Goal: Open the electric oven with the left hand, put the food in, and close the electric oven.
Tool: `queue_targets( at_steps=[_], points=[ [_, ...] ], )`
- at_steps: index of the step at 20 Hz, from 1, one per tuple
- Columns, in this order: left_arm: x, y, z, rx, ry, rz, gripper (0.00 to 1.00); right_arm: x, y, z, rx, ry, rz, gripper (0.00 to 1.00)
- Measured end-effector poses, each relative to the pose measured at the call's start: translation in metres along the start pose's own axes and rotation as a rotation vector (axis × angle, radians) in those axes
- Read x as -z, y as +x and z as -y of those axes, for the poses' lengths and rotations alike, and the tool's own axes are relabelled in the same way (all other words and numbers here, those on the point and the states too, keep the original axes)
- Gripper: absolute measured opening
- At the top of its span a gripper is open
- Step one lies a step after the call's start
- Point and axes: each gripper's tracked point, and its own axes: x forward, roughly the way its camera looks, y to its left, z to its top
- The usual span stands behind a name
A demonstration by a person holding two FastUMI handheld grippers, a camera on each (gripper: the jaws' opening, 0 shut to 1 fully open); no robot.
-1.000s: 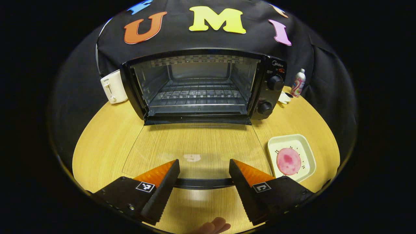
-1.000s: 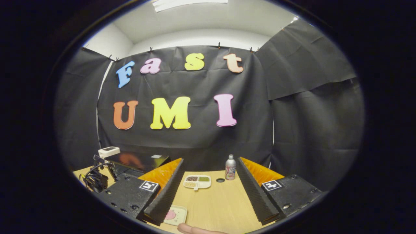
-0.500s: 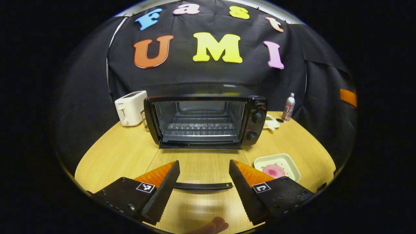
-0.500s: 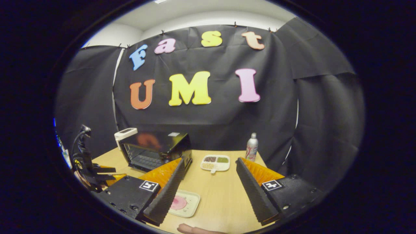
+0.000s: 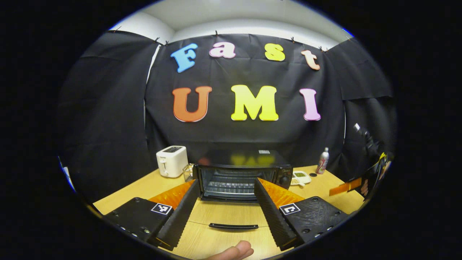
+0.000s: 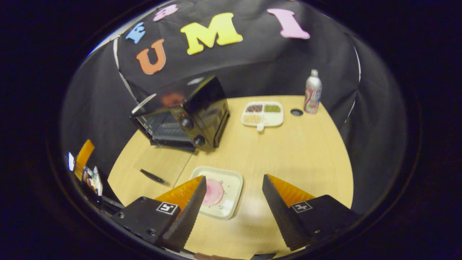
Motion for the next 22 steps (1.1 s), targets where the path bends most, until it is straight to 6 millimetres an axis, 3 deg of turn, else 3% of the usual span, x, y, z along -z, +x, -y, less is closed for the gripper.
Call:
queue_targets(
  at_steps=[3,10,11,12,13,14,15,16,17,18,20,22],
  points=[
    [-0.011,-0.014,0.005,0.018,-0.013,0.031,0.92,0.028,0.039,0.016,0.002,0.091,-0.147,0.92],
    [-0.020,-0.024,-0.004,0.027,0.006,0.044,0.92,0.057,0.065,0.015,-0.020,0.231,-0.347,0.86],
    [-0.020,-0.025,-0.006,0.025,0.009,0.042,0.92,0.057,0.067,0.013,-0.021,0.235,-0.354,0.75],
    [-0.020,-0.025,-0.008,0.021,0.016,0.041,0.92,0.049,0.070,0.013,-0.028,0.214,-0.341,0.77],
    [-0.020,-0.026,-0.011,0.016,0.022,0.042,0.92,0.047,0.073,0.013,-0.031,0.197,-0.338,0.67],
    [-0.021,-0.026,-0.012,0.014,0.024,0.040,0.92,0.050,0.075,0.011,-0.038,0.196,-0.358,0.48],
    [-0.019,-0.028,-0.012,0.015,0.024,0.033,0.92,0.057,0.080,0.009,-0.047,0.217,-0.404,0.41],
    [-0.019,-0.029,-0.011,0.018,0.020,0.031,0.92,0.057,0.081,0.005,-0.068,0.238,-0.421,0.23],
    [-0.020,-0.030,-0.011,0.020,0.015,0.030,0.92,0.058,0.086,0.010,-0.077,0.240,-0.457,0.14],
    [-0.021,-0.032,-0.012,0.018,0.009,0.030,0.92,0.059,0.087,0.012,-0.089,0.264,-0.467,0.13],
    [-0.023,-0.037,-0.014,0.015,0.003,0.038,0.92,0.055,0.084,0.013,-0.151,0.294,-0.501,0.01],
    [-0.028,-0.042,-0.016,0.011,0.004,0.047,0.92,0.055,0.084,0.013,-0.190,0.319,-0.510,0.02]
  ],
)
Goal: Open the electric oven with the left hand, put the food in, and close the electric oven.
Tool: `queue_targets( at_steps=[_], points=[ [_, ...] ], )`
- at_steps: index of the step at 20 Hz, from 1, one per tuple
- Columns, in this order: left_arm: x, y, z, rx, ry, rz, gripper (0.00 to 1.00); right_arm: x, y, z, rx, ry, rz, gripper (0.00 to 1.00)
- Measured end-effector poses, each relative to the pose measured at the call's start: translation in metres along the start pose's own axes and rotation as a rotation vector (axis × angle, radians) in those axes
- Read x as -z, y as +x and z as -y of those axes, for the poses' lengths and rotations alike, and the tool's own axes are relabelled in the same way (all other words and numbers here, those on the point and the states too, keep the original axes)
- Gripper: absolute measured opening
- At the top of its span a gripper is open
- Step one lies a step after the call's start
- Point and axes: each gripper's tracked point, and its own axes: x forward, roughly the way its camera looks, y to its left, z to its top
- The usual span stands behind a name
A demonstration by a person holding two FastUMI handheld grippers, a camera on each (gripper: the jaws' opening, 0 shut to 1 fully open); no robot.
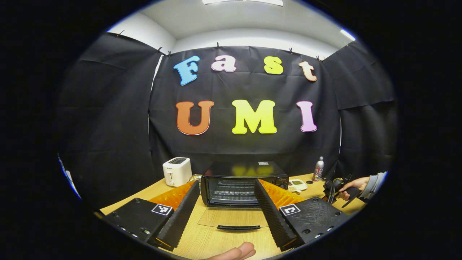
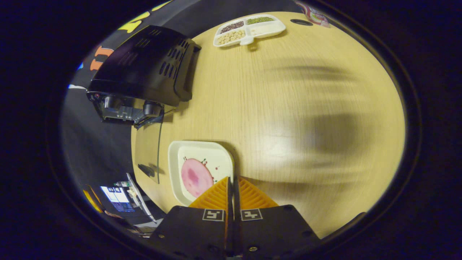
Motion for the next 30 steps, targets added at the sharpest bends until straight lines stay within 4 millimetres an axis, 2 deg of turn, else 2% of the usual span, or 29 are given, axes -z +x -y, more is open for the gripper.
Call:
queue_targets(
  at_steps=[4,7,8,9,12,13,14,17,18,22,26,28,30],
  points=[
    [0.000,-0.008,-0.005,-0.016,0.008,0.004,0.92,0.005,-0.003,0.001,-0.046,0.048,0.016,0.02],
    [0.010,-0.013,-0.004,-0.010,-0.001,-0.023,0.92,0.010,-0.004,0.003,-0.075,0.097,0.030,0.01],
    [0.012,-0.015,-0.004,-0.009,0.002,-0.029,0.92,0.014,-0.007,0.007,-0.076,0.107,0.043,0.04],
    [0.014,-0.018,-0.007,-0.011,0.008,-0.029,0.92,0.016,-0.012,0.009,-0.076,0.116,0.058,0.01],
    [0.016,-0.028,-0.005,0.007,0.013,-0.033,0.92,0.020,-0.027,0.006,-0.067,0.115,0.107,0.04],
    [0.017,-0.031,-0.003,0.019,0.013,-0.034,0.92,0.022,-0.033,0.003,-0.064,0.113,0.121,0.01],
    [0.017,-0.035,-0.003,0.027,0.013,-0.034,0.92,0.026,-0.041,-0.002,-0.066,0.108,0.136,0.04],
    [0.018,-0.042,-0.006,0.043,0.008,-0.032,0.92,0.033,-0.055,-0.020,-0.075,0.098,0.169,0.04],
    [0.019,-0.045,-0.008,0.048,0.005,-0.033,0.92,0.036,-0.059,-0.028,-0.081,0.097,0.180,0.01],
    [0.026,-0.055,-0.019,0.072,0.003,-0.034,0.92,0.045,-0.068,-0.068,-0.107,0.077,0.204,0.04],
    [0.035,-0.063,-0.040,0.063,0.021,-0.052,0.92,0.048,-0.055,-0.107,-0.139,0.083,0.202,0.04],
    [0.035,-0.067,-0.052,0.054,0.023,-0.045,0.92,0.046,-0.044,-0.128,-0.158,0.092,0.201,0.02],
    [0.036,-0.071,-0.061,0.052,0.020,-0.040,0.92,0.043,-0.031,-0.145,-0.158,0.104,0.217,0.04]
  ],
)
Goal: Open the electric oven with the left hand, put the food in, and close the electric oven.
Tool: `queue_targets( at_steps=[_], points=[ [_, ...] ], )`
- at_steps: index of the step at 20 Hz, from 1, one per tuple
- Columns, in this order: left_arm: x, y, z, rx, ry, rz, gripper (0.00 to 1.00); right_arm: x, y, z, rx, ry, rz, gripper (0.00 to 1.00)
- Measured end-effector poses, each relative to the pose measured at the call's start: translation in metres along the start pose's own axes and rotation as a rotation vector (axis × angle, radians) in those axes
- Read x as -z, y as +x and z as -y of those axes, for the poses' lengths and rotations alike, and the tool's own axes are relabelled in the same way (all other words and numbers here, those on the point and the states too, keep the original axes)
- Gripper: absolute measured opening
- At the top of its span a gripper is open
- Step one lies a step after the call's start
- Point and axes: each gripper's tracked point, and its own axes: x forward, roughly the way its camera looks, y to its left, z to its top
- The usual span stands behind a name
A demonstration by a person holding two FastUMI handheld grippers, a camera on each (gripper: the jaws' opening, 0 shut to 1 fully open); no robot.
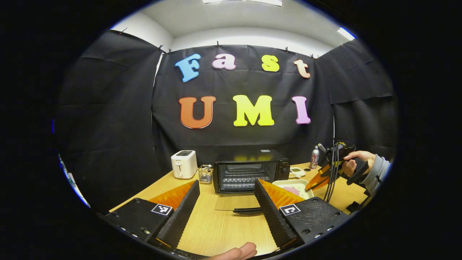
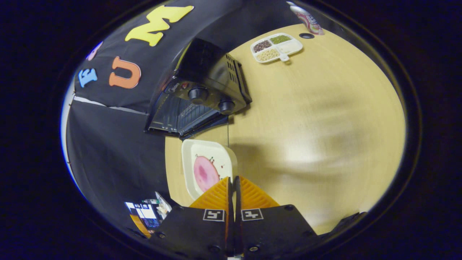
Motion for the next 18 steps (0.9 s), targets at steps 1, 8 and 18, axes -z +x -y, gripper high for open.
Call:
queue_targets(
  at_steps=[1,8,18],
  points=[
    [0.001,-0.002,-0.004,0.000,0.000,0.001,0.92,0.001,0.008,-0.007,0.002,0.020,0.008,0.04],
    [0.009,-0.012,-0.021,-0.008,0.043,0.007,0.92,0.019,0.056,-0.069,-0.050,0.196,0.092,0.02],
    [0.014,0.000,-0.043,-0.023,0.000,0.002,0.93,0.004,0.111,-0.097,-0.079,0.573,0.379,0.04]
  ],
)
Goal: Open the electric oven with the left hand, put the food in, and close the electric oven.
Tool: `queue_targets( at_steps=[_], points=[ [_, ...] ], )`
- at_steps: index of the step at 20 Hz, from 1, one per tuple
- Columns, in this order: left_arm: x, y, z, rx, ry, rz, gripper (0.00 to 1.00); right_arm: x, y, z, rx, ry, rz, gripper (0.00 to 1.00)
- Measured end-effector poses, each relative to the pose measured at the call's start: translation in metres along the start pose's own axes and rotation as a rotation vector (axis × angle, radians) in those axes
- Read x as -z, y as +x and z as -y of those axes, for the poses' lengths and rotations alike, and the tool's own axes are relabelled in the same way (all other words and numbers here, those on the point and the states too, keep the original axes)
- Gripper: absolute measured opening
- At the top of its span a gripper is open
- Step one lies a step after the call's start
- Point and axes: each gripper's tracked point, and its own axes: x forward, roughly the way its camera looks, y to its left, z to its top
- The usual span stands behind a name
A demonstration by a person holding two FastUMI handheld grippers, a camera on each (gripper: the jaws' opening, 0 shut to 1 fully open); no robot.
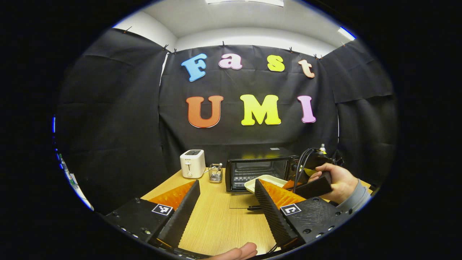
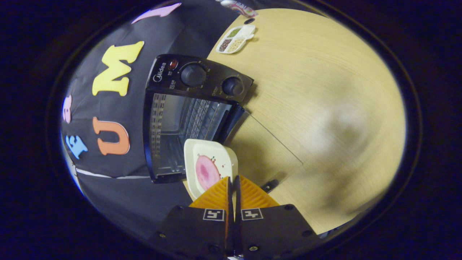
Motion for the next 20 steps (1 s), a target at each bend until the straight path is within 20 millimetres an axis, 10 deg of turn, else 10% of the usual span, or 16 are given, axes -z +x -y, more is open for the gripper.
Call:
queue_targets(
  at_steps=[9,20],
  points=[
    [0.003,0.028,-0.030,-0.042,-0.056,-0.018,0.93,0.012,0.058,-0.056,-0.125,0.100,0.142,0.04],
    [0.014,0.041,-0.048,-0.061,-0.056,-0.049,0.93,-0.035,0.108,-0.093,-0.230,0.110,0.360,0.05]
  ],
)
